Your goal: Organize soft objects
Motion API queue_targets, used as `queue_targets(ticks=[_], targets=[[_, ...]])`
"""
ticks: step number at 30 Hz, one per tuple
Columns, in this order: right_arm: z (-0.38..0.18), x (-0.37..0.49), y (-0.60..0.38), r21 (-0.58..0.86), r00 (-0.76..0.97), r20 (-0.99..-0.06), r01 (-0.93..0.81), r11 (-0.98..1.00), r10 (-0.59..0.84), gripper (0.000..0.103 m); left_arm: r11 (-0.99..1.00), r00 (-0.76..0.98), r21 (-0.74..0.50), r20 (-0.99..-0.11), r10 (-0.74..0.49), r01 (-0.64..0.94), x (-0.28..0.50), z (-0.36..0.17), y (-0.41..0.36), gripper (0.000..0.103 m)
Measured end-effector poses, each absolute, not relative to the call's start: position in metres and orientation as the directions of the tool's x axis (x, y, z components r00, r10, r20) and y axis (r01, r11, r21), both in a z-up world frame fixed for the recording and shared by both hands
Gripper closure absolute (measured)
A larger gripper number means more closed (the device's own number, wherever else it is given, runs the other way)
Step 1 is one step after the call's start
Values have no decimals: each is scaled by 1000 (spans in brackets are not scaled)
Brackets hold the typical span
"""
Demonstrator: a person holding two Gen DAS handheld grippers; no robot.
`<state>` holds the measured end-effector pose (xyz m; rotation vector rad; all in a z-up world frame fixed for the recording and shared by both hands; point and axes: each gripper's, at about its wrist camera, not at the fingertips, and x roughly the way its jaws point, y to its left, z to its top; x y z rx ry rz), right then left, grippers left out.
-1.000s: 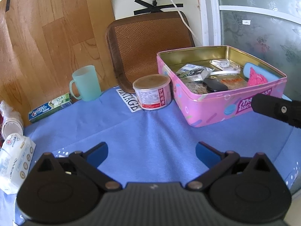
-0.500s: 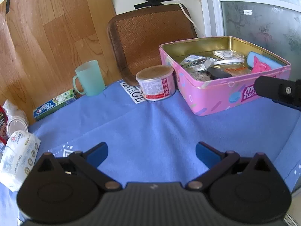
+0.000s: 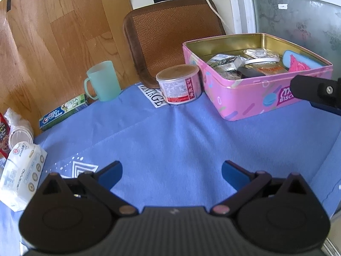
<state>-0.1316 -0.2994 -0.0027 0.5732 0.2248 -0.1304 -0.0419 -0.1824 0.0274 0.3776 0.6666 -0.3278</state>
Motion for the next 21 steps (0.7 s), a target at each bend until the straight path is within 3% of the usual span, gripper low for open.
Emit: queue_targets(ticks=[21], targets=[[-1, -133, -303, 524, 968, -241, 186, 831, -65, 58, 869, 721, 225, -665, -194, 441, -46, 28, -190, 0]])
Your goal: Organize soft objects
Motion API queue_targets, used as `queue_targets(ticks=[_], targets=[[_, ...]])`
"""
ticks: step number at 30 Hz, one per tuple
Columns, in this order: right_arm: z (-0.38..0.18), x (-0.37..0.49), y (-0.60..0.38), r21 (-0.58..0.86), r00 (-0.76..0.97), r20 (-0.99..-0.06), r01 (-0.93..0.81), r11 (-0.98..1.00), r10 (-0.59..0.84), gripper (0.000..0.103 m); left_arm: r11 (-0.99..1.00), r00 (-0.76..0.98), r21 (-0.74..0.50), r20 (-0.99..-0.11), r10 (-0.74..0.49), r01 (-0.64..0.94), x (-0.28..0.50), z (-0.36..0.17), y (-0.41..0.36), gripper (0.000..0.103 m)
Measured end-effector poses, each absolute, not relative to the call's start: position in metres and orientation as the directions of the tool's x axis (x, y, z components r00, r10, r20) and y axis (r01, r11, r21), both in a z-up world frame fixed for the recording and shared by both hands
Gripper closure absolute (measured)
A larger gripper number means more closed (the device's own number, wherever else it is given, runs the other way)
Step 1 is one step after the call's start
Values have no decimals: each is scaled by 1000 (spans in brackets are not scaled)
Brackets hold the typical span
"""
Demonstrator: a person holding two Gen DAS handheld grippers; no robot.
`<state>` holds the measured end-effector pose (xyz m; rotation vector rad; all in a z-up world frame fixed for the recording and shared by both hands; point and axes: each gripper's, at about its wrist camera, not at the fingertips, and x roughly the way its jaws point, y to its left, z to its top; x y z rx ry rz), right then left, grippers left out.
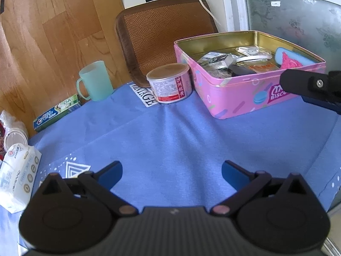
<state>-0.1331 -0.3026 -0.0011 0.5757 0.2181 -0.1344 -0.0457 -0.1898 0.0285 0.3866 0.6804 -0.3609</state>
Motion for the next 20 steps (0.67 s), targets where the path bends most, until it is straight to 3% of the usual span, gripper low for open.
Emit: queue_targets(ticks=[13, 20], targets=[[-2, -132, -302, 525, 967, -245, 189, 830, -65, 57, 869, 710, 213, -675, -199, 447, -44, 26, -189, 0], [-6, -132, -298, 510, 965, -250, 196, 837, -74, 57, 862, 685, 147, -677, -270, 485, -44, 28, -184, 0]])
